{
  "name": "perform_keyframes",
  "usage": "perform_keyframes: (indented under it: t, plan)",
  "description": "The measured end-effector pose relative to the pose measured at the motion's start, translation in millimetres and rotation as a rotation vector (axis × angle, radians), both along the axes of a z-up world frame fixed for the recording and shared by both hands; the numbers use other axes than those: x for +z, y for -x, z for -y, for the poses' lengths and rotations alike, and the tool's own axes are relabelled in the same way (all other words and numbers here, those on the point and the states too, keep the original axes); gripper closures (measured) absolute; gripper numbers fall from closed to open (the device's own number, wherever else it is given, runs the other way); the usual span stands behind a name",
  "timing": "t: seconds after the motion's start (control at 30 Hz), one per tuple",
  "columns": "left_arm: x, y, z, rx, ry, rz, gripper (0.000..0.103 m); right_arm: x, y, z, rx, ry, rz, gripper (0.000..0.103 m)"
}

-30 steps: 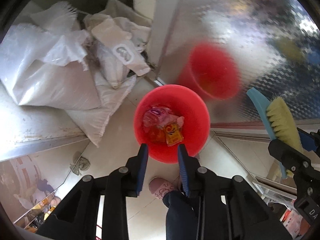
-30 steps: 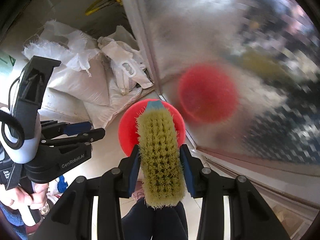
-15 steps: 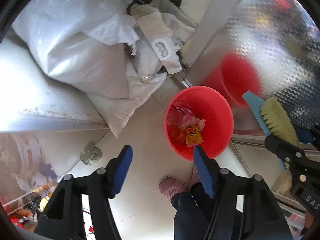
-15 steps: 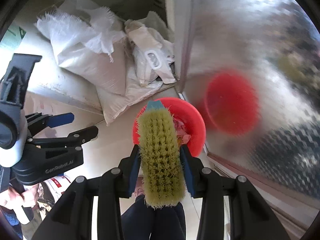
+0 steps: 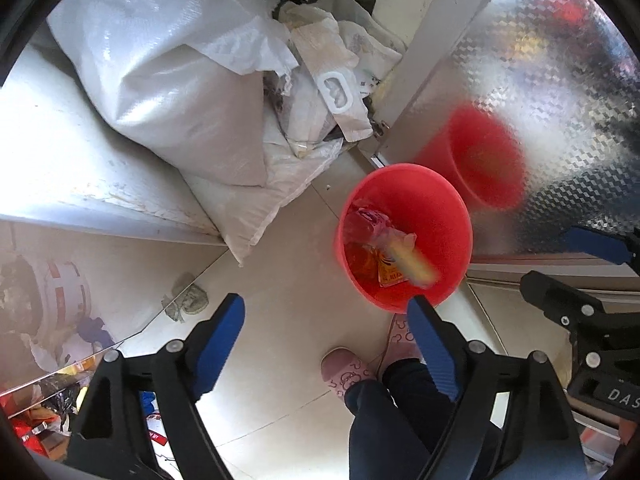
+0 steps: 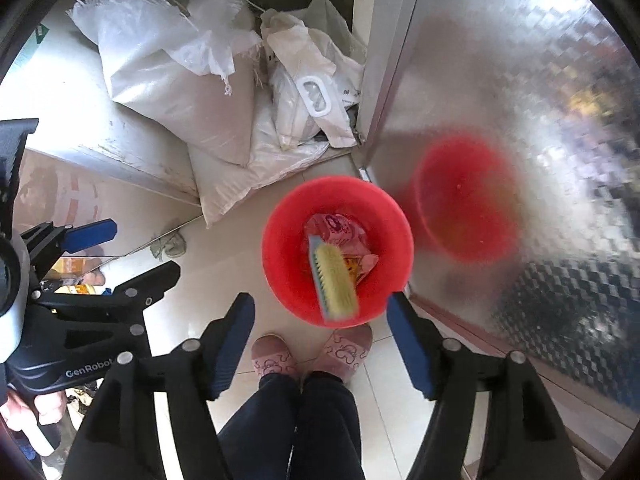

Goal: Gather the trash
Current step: 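Open the right gripper to drop the brush into the red bucket, then raise both tools back up over the counter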

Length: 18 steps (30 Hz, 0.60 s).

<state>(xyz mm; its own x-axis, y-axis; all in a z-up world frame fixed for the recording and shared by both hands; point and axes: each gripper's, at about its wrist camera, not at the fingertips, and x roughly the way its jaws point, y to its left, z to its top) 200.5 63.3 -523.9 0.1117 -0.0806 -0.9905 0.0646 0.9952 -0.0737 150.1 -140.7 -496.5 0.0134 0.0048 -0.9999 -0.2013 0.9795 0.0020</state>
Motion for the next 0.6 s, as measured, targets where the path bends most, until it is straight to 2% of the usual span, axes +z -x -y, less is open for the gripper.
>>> perform_keyframes:
  t: [0.13,0.27,0.47,0.6]
  plan:
    - [22.2,7.7,-2.7,-0.006,-0.003,0.018,0.021,16.1,3.8,-3.4,0.004,0.004,0.01,0.032]
    - [60.3,18.7,-7.9,0.017,-0.027,0.065,0.021,44.3,7.1,-7.2,0.021,-0.004,0.02,0.031]
    - [131.4,37.4,-16.4,0.085,0.006,0.102,0.021,107.8,14.6,-20.2,0.058,0.008,0.084,0.031]
    - [184.0,49.4,-16.5,0.089,0.028,0.143,0.021,160.5,19.2,-26.0,0.085,0.019,0.165,0.031]
